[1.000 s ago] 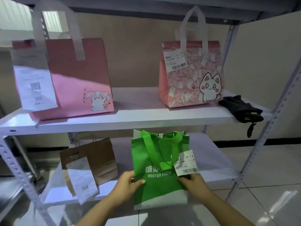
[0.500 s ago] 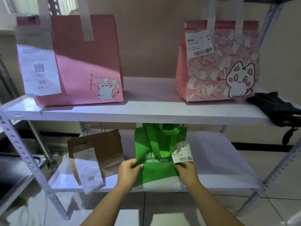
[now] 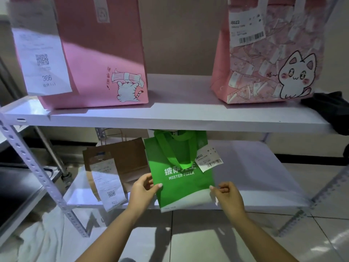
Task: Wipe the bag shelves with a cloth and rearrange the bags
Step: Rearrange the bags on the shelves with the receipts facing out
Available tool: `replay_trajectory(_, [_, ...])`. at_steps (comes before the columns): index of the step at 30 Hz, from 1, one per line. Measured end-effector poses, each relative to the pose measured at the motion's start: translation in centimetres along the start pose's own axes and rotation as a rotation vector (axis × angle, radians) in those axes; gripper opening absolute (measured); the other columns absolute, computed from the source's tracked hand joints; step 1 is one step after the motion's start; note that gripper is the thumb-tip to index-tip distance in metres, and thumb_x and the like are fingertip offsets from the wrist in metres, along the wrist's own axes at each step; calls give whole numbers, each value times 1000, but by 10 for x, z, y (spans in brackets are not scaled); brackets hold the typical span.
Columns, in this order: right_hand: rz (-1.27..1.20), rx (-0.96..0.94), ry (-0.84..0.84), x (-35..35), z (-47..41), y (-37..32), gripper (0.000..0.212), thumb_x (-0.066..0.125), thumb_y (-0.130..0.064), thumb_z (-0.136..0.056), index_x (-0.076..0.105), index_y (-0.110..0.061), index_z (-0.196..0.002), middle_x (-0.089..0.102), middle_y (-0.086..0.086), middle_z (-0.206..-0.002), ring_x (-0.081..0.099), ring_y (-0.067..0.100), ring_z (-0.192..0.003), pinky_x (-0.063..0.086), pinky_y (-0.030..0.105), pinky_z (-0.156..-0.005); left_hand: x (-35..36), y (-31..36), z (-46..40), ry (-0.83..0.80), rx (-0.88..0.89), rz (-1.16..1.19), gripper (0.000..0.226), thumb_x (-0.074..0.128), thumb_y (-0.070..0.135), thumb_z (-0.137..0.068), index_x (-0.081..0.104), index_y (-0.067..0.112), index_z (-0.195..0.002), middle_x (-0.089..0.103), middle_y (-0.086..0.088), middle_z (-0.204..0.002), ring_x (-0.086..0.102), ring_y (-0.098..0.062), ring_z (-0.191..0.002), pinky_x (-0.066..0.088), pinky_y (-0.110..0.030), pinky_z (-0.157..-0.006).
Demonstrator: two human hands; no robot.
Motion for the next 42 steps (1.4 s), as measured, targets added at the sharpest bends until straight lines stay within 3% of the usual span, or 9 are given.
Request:
replay_trajectory(4, [-10,-67,-109,17,17,-21,24,69,-26,-83,58,-9,-71,64,9,-68,59,23,-67,50,38,-69,-25,-3,5,42,-5,-6,36,73,6,-80,62,17,-112,71,-1,-96,66,-13,-93,52,-23,-85])
replay_trajectory(8, [-74,-113,-349,70,39,-48,4,67,-19,-86,66,-15,-87,69,5,-84,66,20,-83,53,31,-81,-83,1,14,209,18,-124,31,68,17,-86,61,25,-115,66,-1,-113,60,-17,-106,47,-31,-92])
replay_trajectory(12, [-72,-106,-511,138,58,-73,23,64,-16,-88,61,-18,-111,65,-1,-102,61,13,-98,48,21,-87,-148,11,28,474,35,-258,35,61,14,-90,56,18,-124,56,-4,-129,51,-19,-113,42,-20,-83])
replay_trajectory(19, [-56,-145,-629,225,87,-103,44,64,-11,-87,53,-12,-129,58,-1,-121,56,12,-112,42,12,-90,-197,-23,1,555,-167,-201,66,60,22,-91,25,20,-147,34,-8,-151,37,-31,-135,39,-47,-102])
replay_trajectory(22, [-39,-141,-636,235,89,-104,46,64,-11,-87,52,-13,-131,57,-2,-124,55,13,-112,41,19,-95,-197,-37,-16,471,-207,-98,52,57,29,-93,39,16,-141,51,-7,-136,50,-28,-122,49,-31,-80])
replay_trajectory(27, [-67,-90,-622,231,81,-101,42,62,-7,-88,53,-10,-129,59,3,-117,55,11,-96,46,28,-94,-212,-42,-22,531,-226,-115,23,60,25,-91,68,7,-79,68,-8,-78,60,-25,-78,42,-25,-59])
replay_trajectory(32, [-69,-91,-605,223,76,-102,43,62,-7,-88,53,-9,-129,59,9,-123,56,10,-105,43,37,-104,-207,-22,-1,504,-175,-56,29,52,26,-96,53,2,-78,52,-4,-71,47,-16,-67,37,-27,-58])
replay_trajectory(37, [-37,-173,-658,223,84,-110,53,62,-9,-88,44,-14,-138,53,-3,-124,48,6,-115,41,8,-84,-239,-26,42,446,-179,-9,31,55,31,-94,53,1,-84,57,-14,-81,51,-20,-75,41,-35,-66])
replay_trajectory(42, [33,-235,-752,223,106,-107,66,69,-17,-85,37,-17,-142,43,-4,-141,40,12,-132,33,22,-103,-266,-13,97,352,-215,82,27,57,26,-93,54,3,-79,58,-15,-79,52,-24,-75,44,-39,-64])
Point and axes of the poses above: each hand's wrist, its own z-axis away from the middle knuckle, its own x-axis out of the palm, y = z × x, the point moved 10 cm from there along -z, towards the middle knuckle
